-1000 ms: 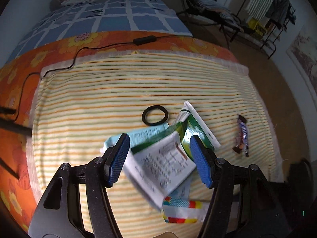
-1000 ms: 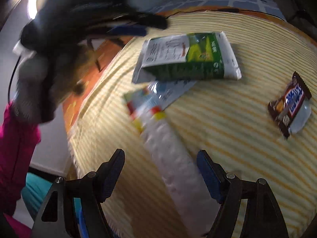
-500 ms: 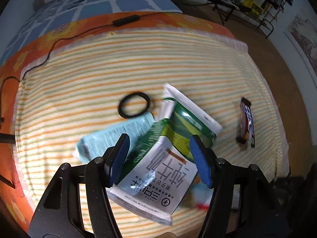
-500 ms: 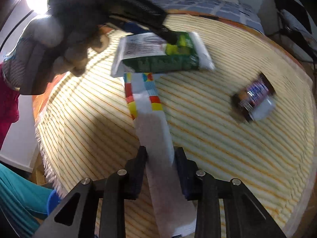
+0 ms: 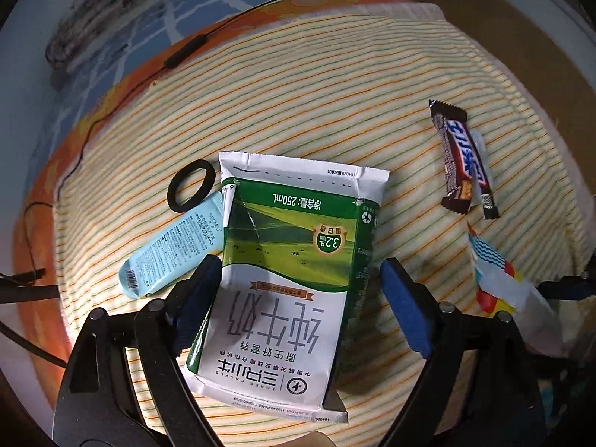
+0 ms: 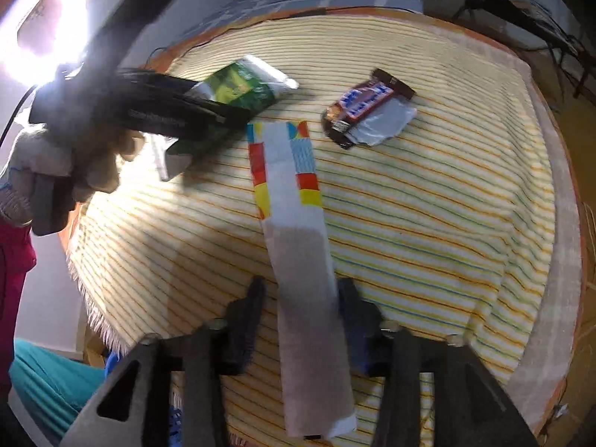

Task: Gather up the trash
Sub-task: 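Grasp the green-and-white milk carton with the left tool while the right tool grasps the white tube, then carry the milk carton and white tube down over the blue basket with both tools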

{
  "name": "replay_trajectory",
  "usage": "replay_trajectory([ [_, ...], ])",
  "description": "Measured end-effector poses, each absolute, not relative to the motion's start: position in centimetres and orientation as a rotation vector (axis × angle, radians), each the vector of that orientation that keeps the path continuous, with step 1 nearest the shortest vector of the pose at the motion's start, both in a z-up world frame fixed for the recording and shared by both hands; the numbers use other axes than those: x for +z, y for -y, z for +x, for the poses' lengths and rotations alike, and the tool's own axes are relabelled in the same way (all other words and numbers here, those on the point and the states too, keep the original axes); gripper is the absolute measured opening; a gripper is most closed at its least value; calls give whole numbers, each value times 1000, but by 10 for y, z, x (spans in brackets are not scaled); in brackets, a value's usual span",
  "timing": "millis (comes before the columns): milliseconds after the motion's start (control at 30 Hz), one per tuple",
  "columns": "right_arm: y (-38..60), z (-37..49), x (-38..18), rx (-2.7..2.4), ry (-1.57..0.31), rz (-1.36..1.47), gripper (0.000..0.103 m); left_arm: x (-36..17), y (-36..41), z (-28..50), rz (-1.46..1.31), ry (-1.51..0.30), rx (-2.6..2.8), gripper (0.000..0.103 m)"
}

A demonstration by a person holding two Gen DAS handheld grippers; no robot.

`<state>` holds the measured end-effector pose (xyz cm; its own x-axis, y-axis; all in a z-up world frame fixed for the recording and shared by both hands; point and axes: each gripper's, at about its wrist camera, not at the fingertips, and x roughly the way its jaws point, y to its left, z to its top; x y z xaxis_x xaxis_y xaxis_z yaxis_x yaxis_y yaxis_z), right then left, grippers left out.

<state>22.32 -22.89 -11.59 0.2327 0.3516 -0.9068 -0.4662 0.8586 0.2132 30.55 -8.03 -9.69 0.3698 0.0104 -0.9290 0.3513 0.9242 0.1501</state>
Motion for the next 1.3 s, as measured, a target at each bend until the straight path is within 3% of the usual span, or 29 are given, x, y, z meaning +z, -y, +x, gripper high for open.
replay_trajectory([
  [167, 203, 220, -120, 551, -1193, -175, 55, -96, 76, 292, 375, -1153, -215, 81],
  [233, 201, 223, -119, 536, -1186, -184, 49, -94, 69, 284, 343, -1153, -220, 80],
  [300, 201, 226, -118, 529, -1180, -189, 34, -91, 62, 277, 313, -1155, -214, 80],
  [467, 208, 225, -114, 537, -1179, -126, 23, -78, 47, 253, 258, -1132, -202, 78],
  [1300, 210, 123, -44, 644, -1018, -30, 21, -14, -4, 83, 34, -1004, -204, 76],
])
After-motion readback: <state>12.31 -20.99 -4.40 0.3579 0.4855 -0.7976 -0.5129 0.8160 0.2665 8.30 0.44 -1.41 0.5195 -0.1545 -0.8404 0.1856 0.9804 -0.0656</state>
